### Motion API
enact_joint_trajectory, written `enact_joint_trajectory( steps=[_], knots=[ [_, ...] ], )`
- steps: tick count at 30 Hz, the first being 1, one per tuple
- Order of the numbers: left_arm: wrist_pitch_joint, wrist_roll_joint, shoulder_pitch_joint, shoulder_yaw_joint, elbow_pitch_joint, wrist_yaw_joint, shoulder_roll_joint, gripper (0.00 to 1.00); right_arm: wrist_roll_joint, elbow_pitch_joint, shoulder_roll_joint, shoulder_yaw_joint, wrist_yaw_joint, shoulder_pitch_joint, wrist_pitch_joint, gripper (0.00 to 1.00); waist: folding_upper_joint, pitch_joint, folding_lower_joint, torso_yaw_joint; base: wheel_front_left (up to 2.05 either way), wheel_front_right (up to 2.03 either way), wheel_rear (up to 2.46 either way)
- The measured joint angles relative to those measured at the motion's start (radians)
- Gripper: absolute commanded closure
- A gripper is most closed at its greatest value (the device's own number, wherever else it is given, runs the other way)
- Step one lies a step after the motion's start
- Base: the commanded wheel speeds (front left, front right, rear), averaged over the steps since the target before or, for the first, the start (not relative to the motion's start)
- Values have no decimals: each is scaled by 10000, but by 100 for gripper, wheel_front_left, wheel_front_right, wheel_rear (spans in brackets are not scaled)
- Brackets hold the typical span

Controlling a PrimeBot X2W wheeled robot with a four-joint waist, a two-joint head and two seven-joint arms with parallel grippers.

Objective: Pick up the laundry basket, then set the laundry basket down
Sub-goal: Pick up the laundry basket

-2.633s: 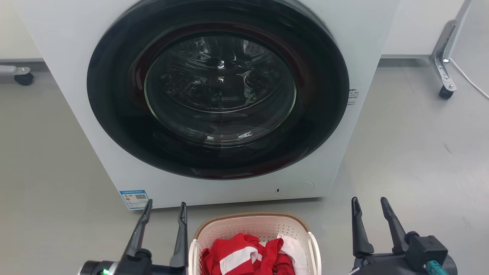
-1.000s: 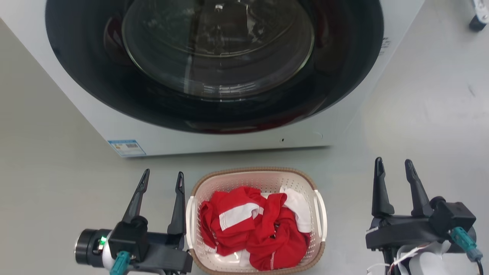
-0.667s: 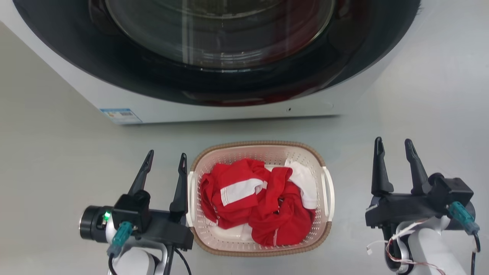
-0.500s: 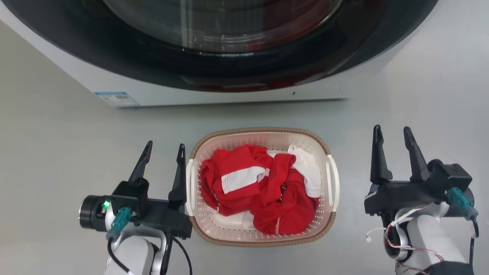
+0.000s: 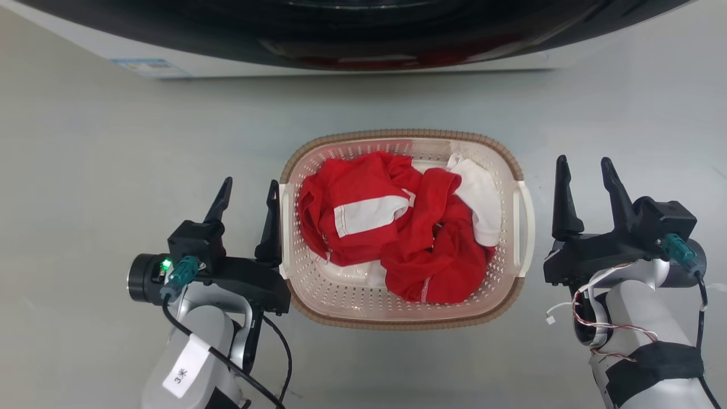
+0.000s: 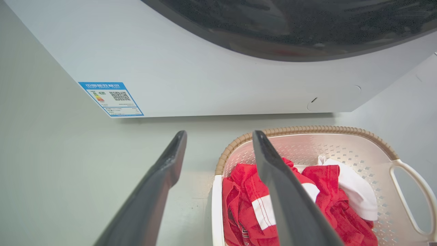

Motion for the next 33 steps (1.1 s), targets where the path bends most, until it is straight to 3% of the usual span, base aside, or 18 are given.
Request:
enact_joint_trajectory(
  steps=[11,33],
  knots=[
    [0,-905,-643,-830,1346,-2,-21,0,2,1503,25,255,176,-589,0,0,-1,1091,-1,169,0,0,0],
    [0,-2104,-1628,-2123,3033,-88,-52,0,58,2775,71,556,353,-1228,2,0,-2,1967,-1,170,0,0,0]
  ],
)
